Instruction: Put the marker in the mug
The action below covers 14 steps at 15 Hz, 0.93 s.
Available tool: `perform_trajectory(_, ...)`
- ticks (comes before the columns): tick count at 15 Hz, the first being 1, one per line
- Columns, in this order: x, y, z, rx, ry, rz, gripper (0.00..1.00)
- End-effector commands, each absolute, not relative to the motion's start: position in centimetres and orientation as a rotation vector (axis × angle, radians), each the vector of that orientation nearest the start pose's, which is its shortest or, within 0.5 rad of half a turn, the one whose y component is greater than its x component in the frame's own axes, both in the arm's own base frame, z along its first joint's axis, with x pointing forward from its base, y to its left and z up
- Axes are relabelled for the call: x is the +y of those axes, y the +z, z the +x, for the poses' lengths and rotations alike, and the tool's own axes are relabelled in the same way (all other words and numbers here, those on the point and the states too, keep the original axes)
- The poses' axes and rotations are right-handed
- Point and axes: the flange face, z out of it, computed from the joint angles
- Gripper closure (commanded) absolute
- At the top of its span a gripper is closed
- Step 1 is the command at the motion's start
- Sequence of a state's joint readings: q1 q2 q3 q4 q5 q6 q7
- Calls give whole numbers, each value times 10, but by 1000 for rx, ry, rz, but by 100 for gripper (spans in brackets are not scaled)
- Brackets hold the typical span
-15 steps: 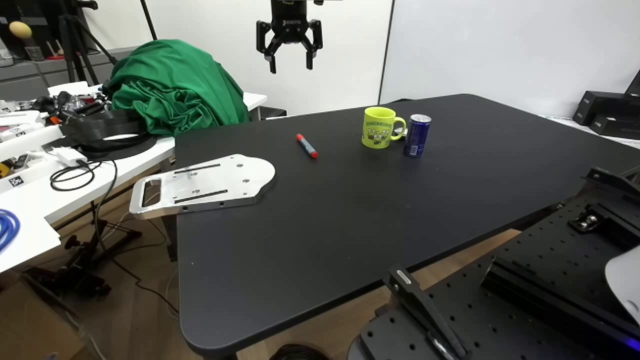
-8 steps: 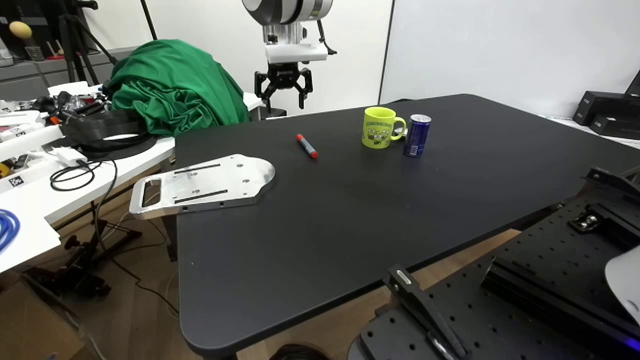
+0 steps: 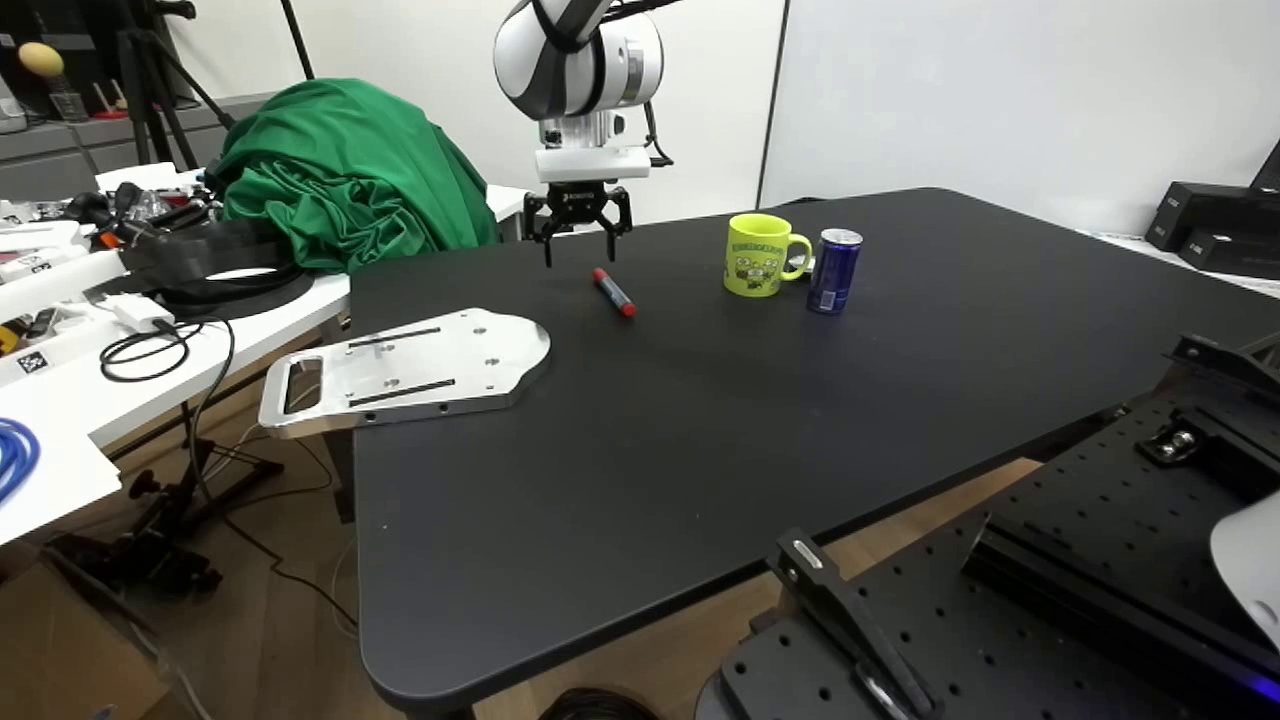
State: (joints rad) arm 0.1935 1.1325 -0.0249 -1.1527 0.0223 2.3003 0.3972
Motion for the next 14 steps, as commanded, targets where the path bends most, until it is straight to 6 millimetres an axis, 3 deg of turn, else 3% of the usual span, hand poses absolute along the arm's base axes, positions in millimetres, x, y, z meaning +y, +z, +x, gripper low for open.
perform_trajectory(1, 133, 99, 751, 497, 29, -3129, 0)
perform_trajectory(7, 126, 99, 751, 592, 106, -3140, 0)
perform_trajectory(14, 125, 82, 748, 598, 129, -3143, 0)
